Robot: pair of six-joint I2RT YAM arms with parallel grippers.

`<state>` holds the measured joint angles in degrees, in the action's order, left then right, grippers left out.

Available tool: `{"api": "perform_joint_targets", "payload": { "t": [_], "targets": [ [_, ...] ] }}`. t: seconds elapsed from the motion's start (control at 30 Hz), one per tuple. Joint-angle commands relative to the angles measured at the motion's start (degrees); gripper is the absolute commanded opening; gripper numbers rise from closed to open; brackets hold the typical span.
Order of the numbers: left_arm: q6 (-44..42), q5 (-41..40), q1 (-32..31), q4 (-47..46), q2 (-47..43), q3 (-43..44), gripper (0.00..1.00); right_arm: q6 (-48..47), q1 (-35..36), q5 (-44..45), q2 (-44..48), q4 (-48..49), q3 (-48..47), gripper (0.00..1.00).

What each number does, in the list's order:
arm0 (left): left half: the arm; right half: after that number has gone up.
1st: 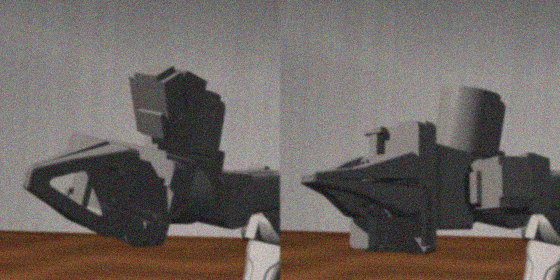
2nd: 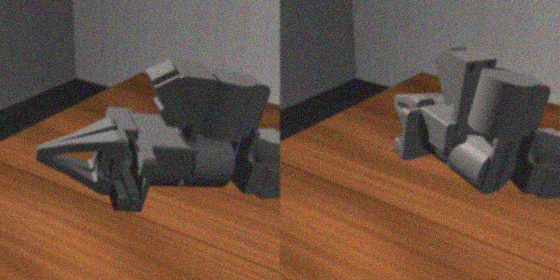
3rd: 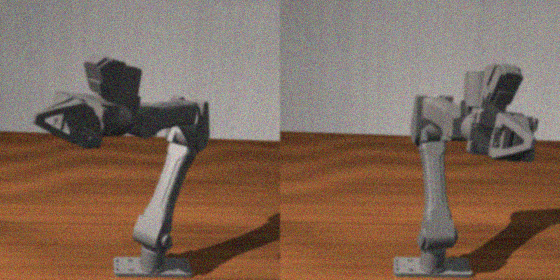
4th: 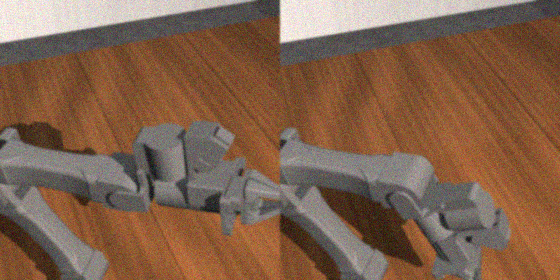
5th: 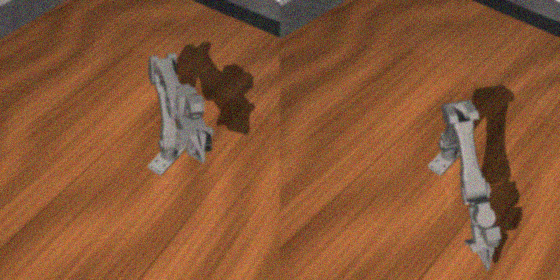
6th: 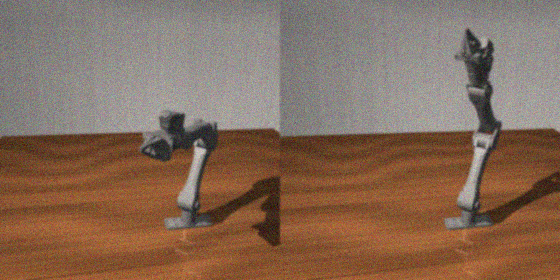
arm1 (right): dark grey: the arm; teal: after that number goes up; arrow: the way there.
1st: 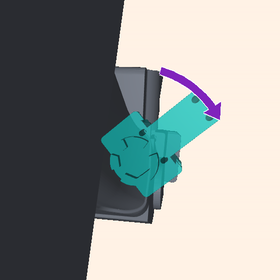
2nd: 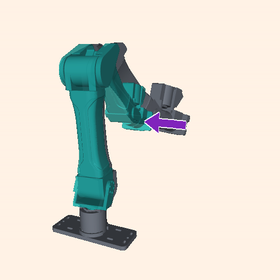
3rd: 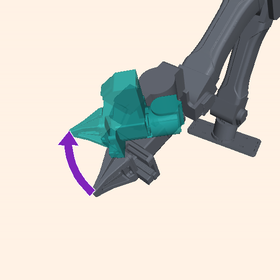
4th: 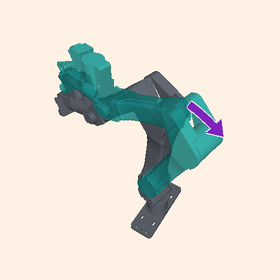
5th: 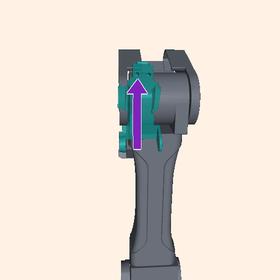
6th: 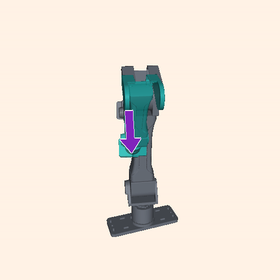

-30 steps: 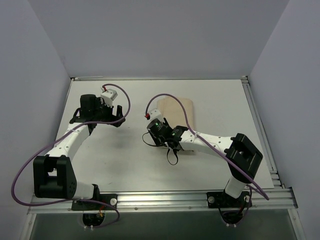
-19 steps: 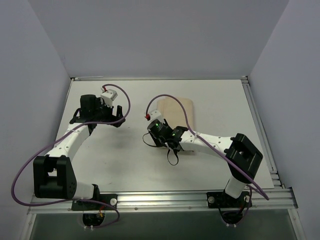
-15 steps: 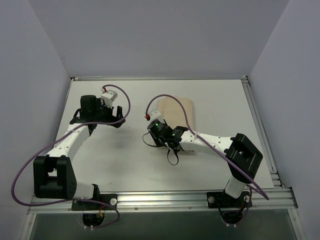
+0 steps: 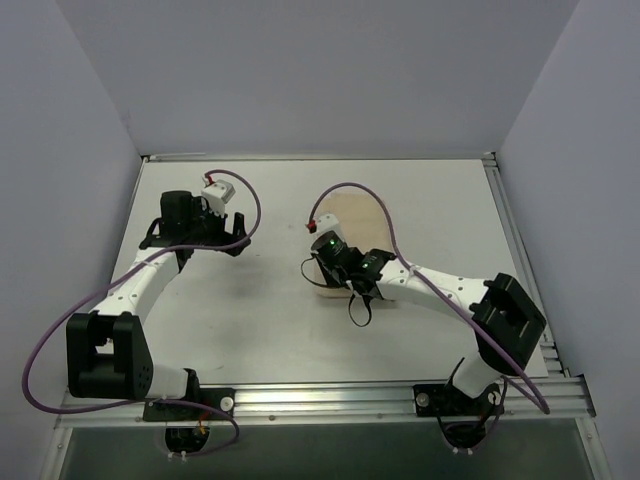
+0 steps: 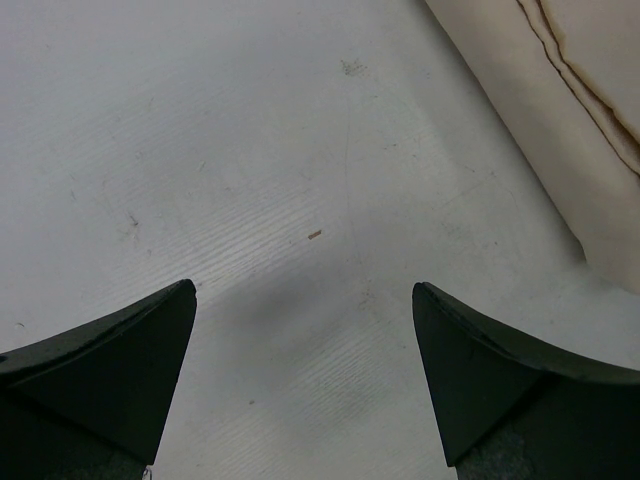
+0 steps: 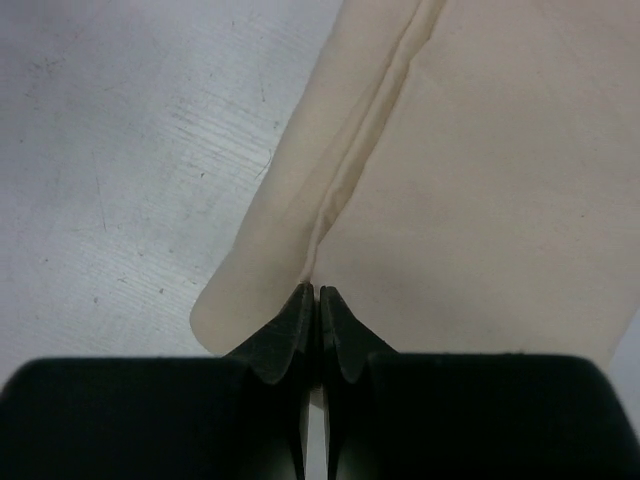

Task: Open and lay out the surgical kit
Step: Open the surgical kit at the center of the board.

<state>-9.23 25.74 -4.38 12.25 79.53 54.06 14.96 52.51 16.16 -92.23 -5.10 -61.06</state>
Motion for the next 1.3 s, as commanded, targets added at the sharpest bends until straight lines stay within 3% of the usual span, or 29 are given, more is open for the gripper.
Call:
{"api": "perform_joint_targets", "payload": {
  "t": [0.0, 0.37, 0.6, 0.93, 1.07, 1.27],
  "targets": [
    [-0.43, 0.81, 0.34, -2.14, -1.57, 0.78, 0.99, -0.02, -3.02, -0.60, 5.29, 0.88, 1.73, 0.00],
    [-1.66, 3.09, -0.19, 0.22, -0.87, 3.41, 0.99, -0.20, -22.35, -12.90, 17.95, 13.45, 12.89, 0.00],
    [-3.68, 1.60, -5.01, 5.15, 1.16, 10.18, 1.00, 1.03, -36.24, -23.80, 22.26, 17.40, 19.04, 0.00],
    [-12.73, -12.19, -28.38, 17.18, 10.01, 25.03, 1.00, 9.64, -59.88, -34.44, 28.68, 27.33, 31.34, 0.00],
    [-16.34, -18.69, -40.84, 17.19, 14.24, 28.46, 1.00, 13.07, -69.09, -36.11, 29.56, 29.62, 36.08, 0.00],
    [-18.63, -26.51, -52.12, 14.56, 22.68, 33.12, 0.99, 16.15, -75.71, -33.22, 33.86, 30.24, 41.01, 0.00]
  ]
}}
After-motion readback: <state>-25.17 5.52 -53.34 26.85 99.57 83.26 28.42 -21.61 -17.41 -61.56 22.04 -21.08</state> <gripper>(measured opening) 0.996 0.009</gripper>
